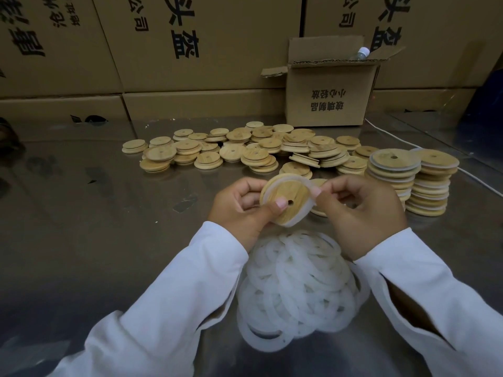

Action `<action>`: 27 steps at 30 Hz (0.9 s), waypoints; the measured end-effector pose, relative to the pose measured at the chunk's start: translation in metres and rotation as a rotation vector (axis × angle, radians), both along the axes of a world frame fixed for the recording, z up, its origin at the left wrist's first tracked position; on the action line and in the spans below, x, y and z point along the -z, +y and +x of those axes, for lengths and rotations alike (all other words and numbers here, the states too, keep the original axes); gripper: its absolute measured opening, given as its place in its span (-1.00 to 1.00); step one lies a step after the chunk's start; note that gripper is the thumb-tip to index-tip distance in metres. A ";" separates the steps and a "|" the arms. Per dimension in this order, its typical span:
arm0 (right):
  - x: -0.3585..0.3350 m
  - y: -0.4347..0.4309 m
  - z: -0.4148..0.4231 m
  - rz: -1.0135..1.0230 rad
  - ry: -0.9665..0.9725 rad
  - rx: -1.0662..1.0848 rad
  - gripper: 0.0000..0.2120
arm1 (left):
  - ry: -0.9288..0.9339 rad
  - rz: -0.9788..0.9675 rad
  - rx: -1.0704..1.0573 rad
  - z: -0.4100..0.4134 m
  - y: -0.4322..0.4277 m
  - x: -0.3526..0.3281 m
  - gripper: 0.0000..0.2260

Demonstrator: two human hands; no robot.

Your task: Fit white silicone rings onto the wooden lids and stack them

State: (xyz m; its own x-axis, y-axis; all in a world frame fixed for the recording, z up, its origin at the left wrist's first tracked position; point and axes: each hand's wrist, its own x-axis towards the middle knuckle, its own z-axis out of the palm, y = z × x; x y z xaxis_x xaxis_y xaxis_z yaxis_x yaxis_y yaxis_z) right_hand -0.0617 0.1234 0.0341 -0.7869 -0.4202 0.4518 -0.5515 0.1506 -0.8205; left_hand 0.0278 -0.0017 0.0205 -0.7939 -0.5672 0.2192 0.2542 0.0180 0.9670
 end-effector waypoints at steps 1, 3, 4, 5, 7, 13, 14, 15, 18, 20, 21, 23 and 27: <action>-0.001 0.000 -0.001 0.000 -0.054 -0.018 -0.85 | -0.003 -0.011 0.009 0.000 0.000 -0.001 -0.86; -0.004 0.000 -0.002 -0.040 -0.168 -0.061 -0.84 | -0.001 -0.015 0.026 0.000 0.000 -0.002 -0.86; -0.005 0.000 -0.002 -0.068 -0.223 -0.082 -0.84 | 0.001 -0.011 0.033 0.001 0.000 -0.002 -0.85; -0.007 0.000 -0.002 -0.087 -0.260 -0.099 -0.84 | 0.001 -0.006 0.036 0.001 0.000 -0.003 -0.85; -0.008 0.000 -0.002 -0.083 -0.265 -0.123 -0.84 | 0.004 0.010 0.027 0.002 0.000 -0.003 -0.85; -0.008 0.002 -0.004 0.020 -0.048 -0.195 -0.89 | 0.021 0.023 -0.051 0.003 0.000 -0.001 -0.85; -0.009 0.003 -0.004 0.035 -0.007 -0.211 -0.89 | 0.013 0.008 -0.057 0.003 -0.001 -0.001 -0.86; -0.008 0.004 -0.005 0.045 0.023 -0.222 -0.89 | 0.007 -0.014 -0.066 0.004 -0.001 -0.001 -0.87; -0.004 0.003 -0.002 0.027 0.029 -0.236 -0.93 | 0.007 -0.058 -0.113 0.003 0.001 -0.001 -0.87; 0.001 0.001 0.001 0.022 0.033 -0.208 -0.91 | 0.017 -0.053 -0.143 0.003 0.002 -0.002 -0.86; 0.003 0.000 0.002 0.023 0.049 -0.183 -0.90 | 0.019 -0.046 -0.151 0.003 0.003 -0.001 -0.86; 0.005 -0.002 0.003 0.016 0.079 -0.135 -0.93 | 0.014 -0.037 -0.152 0.002 0.004 -0.001 -0.85; 0.006 -0.002 0.001 0.032 0.110 -0.099 -0.84 | 0.003 -0.036 -0.124 0.000 0.006 0.000 -0.83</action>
State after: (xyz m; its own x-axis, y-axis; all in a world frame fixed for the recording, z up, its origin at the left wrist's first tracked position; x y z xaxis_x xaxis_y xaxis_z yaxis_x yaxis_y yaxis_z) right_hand -0.0604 0.1211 0.0283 -0.6876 -0.5088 0.5180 -0.6511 0.1162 -0.7501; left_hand 0.0276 0.0042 0.0208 -0.7172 -0.6527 0.2440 0.2510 0.0846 0.9643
